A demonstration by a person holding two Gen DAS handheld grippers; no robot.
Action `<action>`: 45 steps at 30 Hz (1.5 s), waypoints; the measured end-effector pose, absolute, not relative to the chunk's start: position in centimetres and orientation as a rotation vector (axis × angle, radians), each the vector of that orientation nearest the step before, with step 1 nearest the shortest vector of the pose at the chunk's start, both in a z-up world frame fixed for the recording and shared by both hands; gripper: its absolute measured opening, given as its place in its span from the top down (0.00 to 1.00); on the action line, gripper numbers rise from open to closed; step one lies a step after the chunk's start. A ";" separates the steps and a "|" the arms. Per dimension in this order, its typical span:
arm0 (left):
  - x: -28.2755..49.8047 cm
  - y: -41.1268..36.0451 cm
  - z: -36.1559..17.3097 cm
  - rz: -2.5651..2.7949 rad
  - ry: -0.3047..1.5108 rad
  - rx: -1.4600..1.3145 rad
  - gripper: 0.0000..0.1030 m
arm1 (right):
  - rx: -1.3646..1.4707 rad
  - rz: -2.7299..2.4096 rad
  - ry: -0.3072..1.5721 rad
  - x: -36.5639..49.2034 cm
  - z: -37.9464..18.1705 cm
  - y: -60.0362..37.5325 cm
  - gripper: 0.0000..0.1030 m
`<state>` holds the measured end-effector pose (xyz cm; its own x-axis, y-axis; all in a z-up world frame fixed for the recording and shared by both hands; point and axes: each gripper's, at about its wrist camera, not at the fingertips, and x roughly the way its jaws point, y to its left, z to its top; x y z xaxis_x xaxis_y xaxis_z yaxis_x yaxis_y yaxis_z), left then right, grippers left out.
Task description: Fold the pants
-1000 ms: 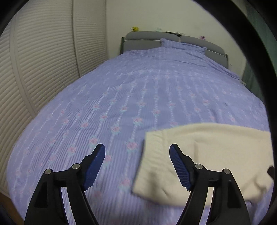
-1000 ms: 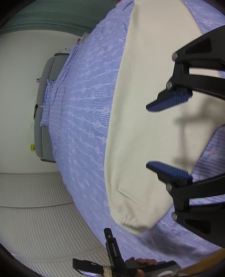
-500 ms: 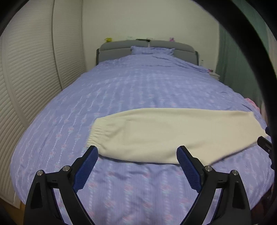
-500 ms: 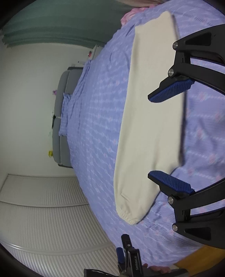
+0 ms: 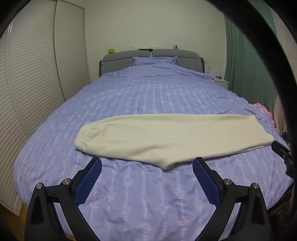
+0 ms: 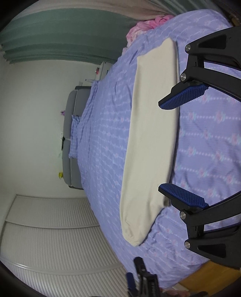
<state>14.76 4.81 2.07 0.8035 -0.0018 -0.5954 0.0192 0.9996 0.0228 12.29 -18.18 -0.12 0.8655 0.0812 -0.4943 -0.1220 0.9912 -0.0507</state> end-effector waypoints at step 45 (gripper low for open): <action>15.5 -6.7 -3.6 0.002 0.640 0.010 0.00 | 0.016 0.111 0.551 13.4 -5.6 -27.0 0.20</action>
